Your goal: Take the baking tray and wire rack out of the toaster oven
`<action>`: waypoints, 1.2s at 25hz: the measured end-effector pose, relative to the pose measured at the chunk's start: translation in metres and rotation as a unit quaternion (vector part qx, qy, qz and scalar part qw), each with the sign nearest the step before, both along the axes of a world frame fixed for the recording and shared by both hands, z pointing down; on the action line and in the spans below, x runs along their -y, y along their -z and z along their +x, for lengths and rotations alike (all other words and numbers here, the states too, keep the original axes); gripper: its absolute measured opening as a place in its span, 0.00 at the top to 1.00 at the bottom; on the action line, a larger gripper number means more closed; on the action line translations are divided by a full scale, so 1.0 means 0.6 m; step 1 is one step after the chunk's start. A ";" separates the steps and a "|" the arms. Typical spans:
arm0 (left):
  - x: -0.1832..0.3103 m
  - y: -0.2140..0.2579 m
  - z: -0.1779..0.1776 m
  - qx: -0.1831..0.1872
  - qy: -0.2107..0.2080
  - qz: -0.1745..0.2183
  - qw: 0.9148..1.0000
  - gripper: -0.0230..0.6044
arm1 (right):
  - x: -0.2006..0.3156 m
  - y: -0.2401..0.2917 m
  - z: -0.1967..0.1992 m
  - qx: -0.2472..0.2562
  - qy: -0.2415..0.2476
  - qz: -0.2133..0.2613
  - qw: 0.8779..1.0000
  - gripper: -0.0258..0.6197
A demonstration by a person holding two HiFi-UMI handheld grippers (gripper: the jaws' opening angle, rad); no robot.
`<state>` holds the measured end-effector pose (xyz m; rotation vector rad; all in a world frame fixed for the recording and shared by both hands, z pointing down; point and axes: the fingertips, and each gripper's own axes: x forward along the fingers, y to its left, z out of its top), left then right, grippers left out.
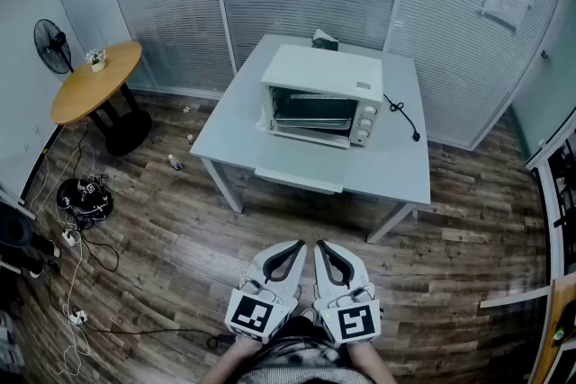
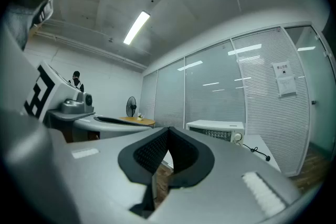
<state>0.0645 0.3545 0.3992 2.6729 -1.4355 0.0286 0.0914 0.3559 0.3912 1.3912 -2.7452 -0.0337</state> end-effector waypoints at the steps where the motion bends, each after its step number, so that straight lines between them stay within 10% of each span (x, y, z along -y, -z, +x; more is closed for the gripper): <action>1: -0.001 -0.002 0.001 0.006 -0.003 0.006 1.000 0.96 | -0.001 -0.001 0.002 0.006 -0.001 0.002 1.000 0.96; 16: 0.015 -0.013 0.010 0.014 0.000 0.012 1.000 0.96 | 0.018 -0.014 0.000 0.026 0.013 -0.007 1.000 0.96; 30: 0.228 -0.010 -0.045 0.005 -0.029 0.017 0.999 0.96 | 0.235 -0.022 -0.052 0.039 -0.016 -0.018 0.999 0.96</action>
